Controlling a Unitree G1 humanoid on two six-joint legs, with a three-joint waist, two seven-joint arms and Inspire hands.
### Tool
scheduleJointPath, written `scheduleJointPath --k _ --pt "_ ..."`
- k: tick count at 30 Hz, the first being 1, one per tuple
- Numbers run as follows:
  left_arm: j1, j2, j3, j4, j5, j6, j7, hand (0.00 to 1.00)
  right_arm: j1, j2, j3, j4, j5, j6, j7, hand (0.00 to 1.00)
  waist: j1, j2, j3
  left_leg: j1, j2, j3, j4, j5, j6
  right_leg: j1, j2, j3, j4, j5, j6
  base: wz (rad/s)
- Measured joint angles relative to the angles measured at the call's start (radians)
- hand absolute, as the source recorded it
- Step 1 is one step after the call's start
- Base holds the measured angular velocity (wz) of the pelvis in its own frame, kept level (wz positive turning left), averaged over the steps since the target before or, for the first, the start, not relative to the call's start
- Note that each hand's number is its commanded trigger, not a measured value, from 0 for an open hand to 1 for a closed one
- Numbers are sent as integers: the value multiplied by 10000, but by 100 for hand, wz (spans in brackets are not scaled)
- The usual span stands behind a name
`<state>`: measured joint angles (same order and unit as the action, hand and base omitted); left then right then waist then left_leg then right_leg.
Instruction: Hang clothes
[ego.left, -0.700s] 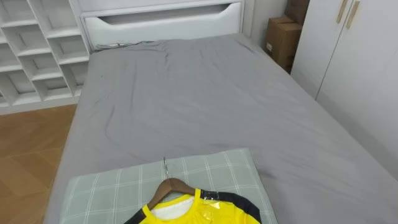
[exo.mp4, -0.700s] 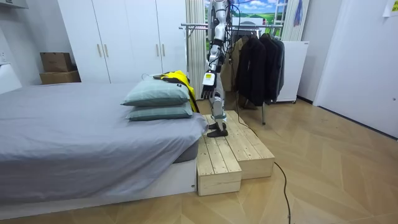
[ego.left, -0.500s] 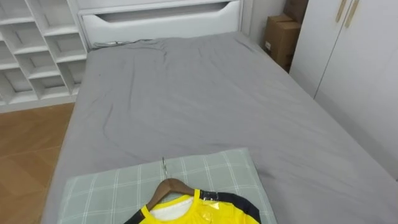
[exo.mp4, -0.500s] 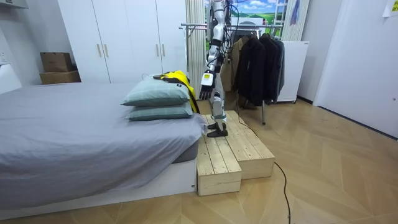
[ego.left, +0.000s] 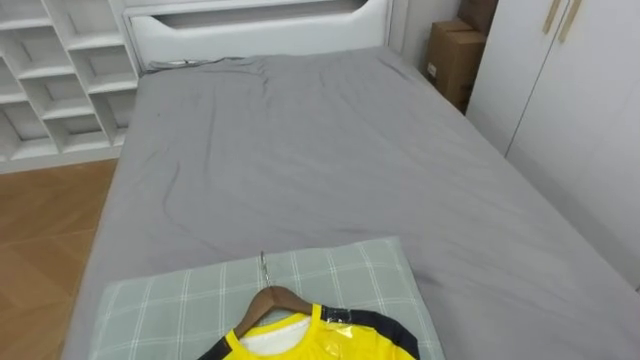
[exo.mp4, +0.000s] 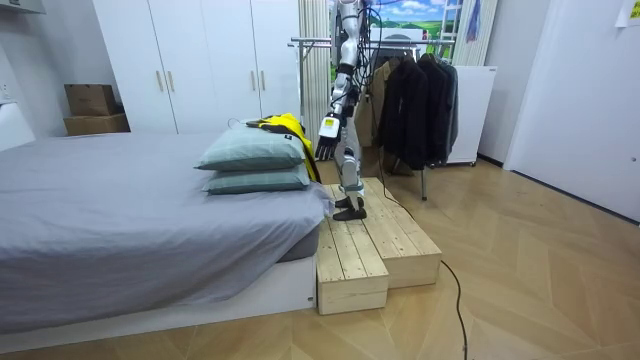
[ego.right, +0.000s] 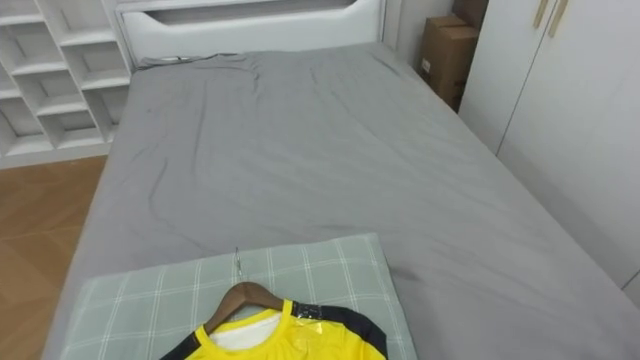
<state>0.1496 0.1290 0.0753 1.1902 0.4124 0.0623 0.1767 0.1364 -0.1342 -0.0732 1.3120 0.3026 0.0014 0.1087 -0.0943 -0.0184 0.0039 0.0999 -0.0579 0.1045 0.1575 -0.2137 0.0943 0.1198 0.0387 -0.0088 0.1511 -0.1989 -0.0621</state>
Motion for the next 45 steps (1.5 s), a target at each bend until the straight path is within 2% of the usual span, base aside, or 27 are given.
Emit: scheduleJointPath --k 9,15,21,26,27,30,35,39,41,45 --pt "366 -1 47 8 -767 -100 108 0 -19 9 -38 -29 -26 7 37 0 202 -57 4 -20 -4 12 -49 -26 30 -68 3 46 15 0 1 0" --pt "394 12 446 -6 -1054 -129 299 0 -46 2 -78 -42 -31 19 36 0 272 -11 -19 -30 -6 -20 -31 -29 35 -48 -2 -13 28 0 1 2" --pt "333 41 457 -84 -1051 -396 1021 0 -71 -82 -67 -40 -365 5 52 0 358 93 -10 -44 -13 -107 49 -63 51 41 -25 -214 17 1 3 5" --pt "289 202 523 -555 -1058 -504 1733 0 -127 -157 -76 -45 -380 -6 19 0 451 210 15 -64 -25 -270 98 -62 51 50 -40 -423 14 1 3 10" --pt "181 243 750 -600 -1070 -588 2141 0 -227 -235 -73 -44 -383 -4 -32 0 476 289 44 -106 -30 -316 94 -62 51 10 -52 -523 18 1 3 6" --pt "117 264 1018 -611 -1065 -743 2699 0 -384 -279 -73 -25 -392 -4 -113 0 478 342 83 -80 -31 -329 88 -59 48 13 -48 -532 11 1 3 2" --pt "117 264 1156 -613 -1061 -1195 3726 0 -396 -308 -47 -16 -382 -58 -109 0 474 269 62 -18 -34 -414 102 -47 32 78 -61 -761 3 1 3 4" --pt "111 265 1146 -766 -1035 -1475 4096 0 -403 -305 29 -14 -380 -155 -90 0 465 217 14 -25 -41 -476 146 -47 32 114 -70 -811 3 1 3 4" --pt "146 268 1112 -978 -1019 -1661 4300 0 -418 -306 20 45 -386 -318 -101 0 447 187 26 -27 -51 -522 144 -48 33 153 -74 -860 -3 1 3 6" --pt "222 268 719 -1587 -865 -1705 4708 0 -389 -308 20 42 -379 -351 -108 0 428 147 20 -35 -68 -592 106 -50 36 241 -78 -888 -3 1 3 6"
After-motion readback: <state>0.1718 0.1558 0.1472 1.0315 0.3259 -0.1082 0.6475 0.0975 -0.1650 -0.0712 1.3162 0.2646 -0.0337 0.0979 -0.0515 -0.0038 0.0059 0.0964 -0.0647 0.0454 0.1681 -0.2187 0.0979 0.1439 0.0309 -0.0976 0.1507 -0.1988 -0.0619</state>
